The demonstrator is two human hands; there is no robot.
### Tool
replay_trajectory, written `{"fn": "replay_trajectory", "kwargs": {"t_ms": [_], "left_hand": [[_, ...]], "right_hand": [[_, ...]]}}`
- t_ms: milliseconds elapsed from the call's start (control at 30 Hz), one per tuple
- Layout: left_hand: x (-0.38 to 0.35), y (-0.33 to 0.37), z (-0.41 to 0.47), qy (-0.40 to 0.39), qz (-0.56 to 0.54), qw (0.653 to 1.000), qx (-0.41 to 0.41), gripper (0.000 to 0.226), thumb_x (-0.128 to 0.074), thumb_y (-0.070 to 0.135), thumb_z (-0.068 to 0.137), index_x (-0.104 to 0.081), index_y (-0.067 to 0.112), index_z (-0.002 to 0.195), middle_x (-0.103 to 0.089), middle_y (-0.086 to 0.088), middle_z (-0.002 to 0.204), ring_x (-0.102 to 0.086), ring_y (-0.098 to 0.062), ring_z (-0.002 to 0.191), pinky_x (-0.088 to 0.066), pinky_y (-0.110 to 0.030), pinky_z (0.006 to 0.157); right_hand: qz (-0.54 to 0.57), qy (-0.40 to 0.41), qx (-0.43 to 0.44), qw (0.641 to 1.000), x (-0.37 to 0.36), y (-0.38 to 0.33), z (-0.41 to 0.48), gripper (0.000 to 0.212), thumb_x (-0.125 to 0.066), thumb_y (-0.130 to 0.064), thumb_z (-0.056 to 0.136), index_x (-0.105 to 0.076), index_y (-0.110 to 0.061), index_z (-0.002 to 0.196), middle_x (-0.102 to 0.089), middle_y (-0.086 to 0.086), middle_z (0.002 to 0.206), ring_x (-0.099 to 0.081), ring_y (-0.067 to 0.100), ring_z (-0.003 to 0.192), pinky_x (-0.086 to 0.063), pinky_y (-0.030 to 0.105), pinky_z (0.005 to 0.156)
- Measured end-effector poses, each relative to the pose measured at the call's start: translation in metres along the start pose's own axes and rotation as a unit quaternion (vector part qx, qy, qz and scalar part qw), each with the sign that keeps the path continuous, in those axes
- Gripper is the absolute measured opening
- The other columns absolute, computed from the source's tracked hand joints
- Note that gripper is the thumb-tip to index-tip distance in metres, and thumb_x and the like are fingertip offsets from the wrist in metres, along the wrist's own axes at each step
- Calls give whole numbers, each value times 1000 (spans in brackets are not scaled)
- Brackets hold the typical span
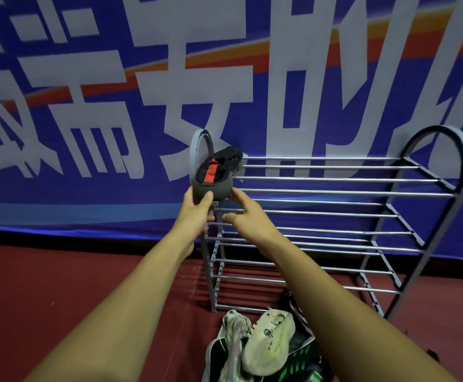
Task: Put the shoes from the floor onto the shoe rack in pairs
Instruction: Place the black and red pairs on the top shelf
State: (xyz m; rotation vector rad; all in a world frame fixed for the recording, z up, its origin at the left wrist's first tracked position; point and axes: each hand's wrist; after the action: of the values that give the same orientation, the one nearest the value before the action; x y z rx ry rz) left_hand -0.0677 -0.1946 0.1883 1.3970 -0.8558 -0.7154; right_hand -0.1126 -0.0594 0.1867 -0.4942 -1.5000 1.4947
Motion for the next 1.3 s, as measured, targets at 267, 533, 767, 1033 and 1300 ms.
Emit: {"fn": "replay_trajectory", "kwargs": {"t_ms": [267,533,767,1033,1300], "left_hand": [[-16,-4,-42,-105,175,978,40,55,-53,40,99,-34,18,146,-63,-8,117,-64,-19,87,-42,-29,62],[-65,-18,-88,-282,367,887,-1,36,-50,49,98,-59,18,115,-68,-8,109,-69,-21,87,-53,-38,78],[-147,-47,-131,-405,449,796,-21,43,-52,46,98,-59,10,121,-67,-10,100,-61,-23,83,-49,-34,67],[-205,-131,-152,-494,504,708,24,37,-55,36,98,-56,9,124,-60,-8,96,-50,-21,76,-37,-25,54],[-247,-172,-138,-482,575,661,-17,45,-56,34,96,-50,20,139,-55,-6,136,-53,-24,120,-42,-28,96]], "right_hand": [[-146,6,-96,985,56,29,-48,59,-66,-20,89,-46,-16,145,-55,5,139,-57,23,122,-49,42,101],[-233,-25,-212,949,127,79,-132,48,-67,-18,88,-55,-8,133,-69,15,114,-68,31,102,-53,41,91],[-391,-101,-299,865,176,117,-207,31,-58,-16,89,-66,-1,116,-71,18,110,-67,29,92,-53,32,76],[-415,-192,-359,814,211,184,-234,14,-61,-21,82,-67,-11,90,-71,11,91,-69,27,78,-59,36,74],[-433,-209,-371,795,210,243,-247,19,-56,-21,86,-52,-17,68,-59,6,83,-58,26,79,-47,30,69]]}}
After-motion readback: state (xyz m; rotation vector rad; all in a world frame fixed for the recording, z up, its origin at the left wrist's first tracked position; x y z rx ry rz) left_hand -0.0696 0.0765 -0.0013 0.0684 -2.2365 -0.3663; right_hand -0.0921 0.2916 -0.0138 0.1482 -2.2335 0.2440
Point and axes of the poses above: each hand's wrist, its own z-axis towards the middle knuckle, its own x-axis out of the back of the hand, y = z × x
